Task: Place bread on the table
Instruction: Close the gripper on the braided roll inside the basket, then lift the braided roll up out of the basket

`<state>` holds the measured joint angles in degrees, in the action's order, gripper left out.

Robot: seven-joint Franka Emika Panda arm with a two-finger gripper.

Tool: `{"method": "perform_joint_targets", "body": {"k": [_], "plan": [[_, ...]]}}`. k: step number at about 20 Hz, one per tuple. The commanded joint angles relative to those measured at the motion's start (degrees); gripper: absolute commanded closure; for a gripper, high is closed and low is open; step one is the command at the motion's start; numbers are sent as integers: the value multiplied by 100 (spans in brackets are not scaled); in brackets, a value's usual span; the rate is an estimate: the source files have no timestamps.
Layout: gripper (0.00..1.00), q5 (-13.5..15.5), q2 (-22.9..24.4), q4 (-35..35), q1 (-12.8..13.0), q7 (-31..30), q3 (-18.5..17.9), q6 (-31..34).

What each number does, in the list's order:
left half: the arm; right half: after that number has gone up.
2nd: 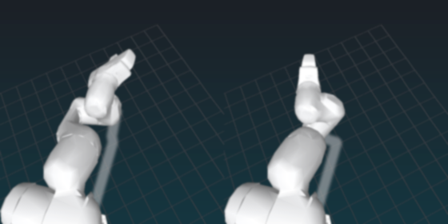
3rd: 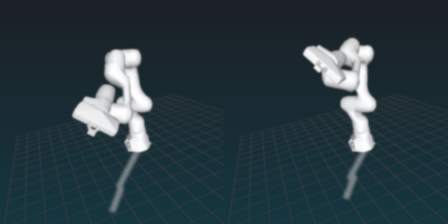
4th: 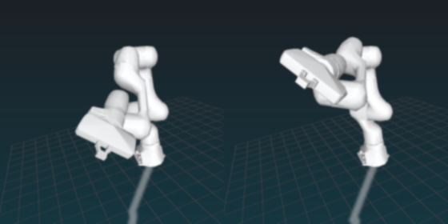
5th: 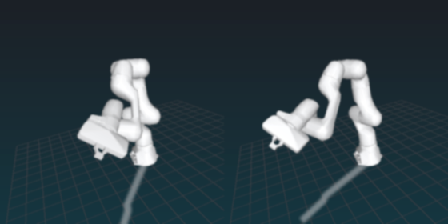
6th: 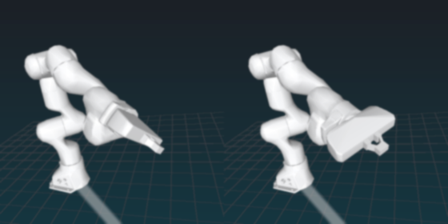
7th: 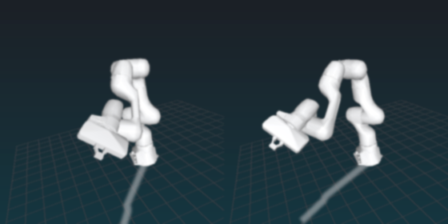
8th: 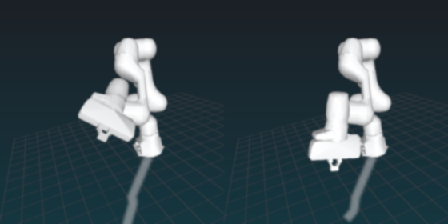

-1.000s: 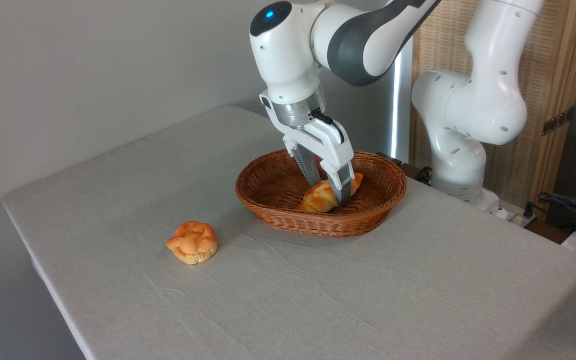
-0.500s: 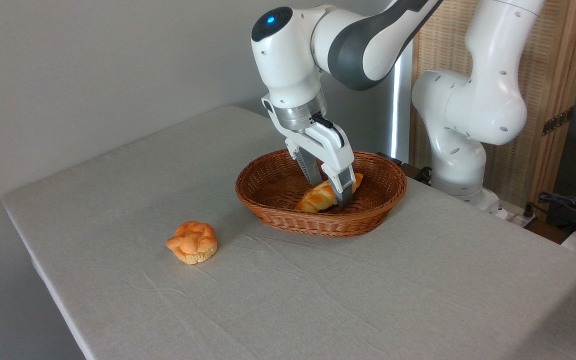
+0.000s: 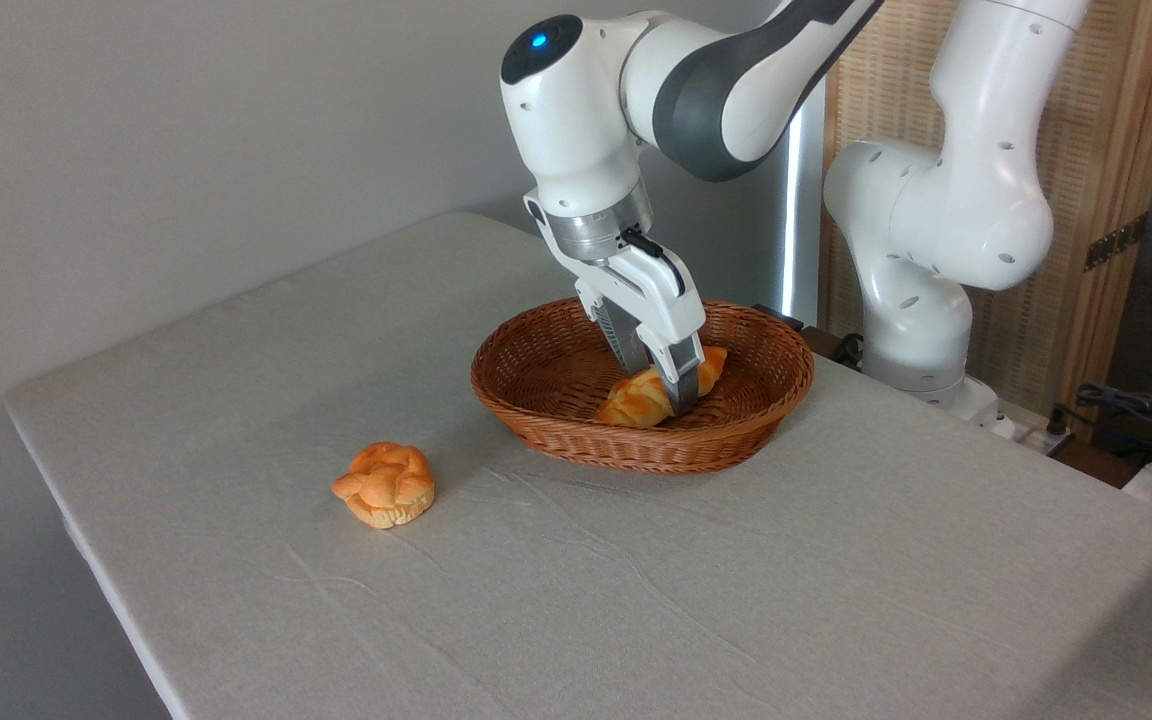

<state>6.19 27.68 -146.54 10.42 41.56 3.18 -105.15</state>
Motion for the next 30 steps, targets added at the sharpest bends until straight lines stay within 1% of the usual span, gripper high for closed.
{"method": "perform_joint_targets", "body": {"k": [1,8,12,13,14,15,16,18,20,24,28,30], "plan": [[77,-100,-25,-102,13,89,-28,-146],[90,-100,-25,-94,4,81,-45,-146],[90,-100,-8,-41,4,81,-54,-102],[92,-109,1,20,4,81,-54,-50],[94,-152,10,38,13,63,-28,-32],[99,-353,27,151,30,54,-10,-6],[100,-416,27,335,39,72,-1,212],[100,-390,19,827,39,89,-10,748],[100,-390,19,1205,39,89,-19,1074],[100,-425,19,1435,48,107,-1,1234],[100,-451,-25,1795,39,230,-211,1216],[100,-486,-191,1910,39,562,-693,1059]]}}
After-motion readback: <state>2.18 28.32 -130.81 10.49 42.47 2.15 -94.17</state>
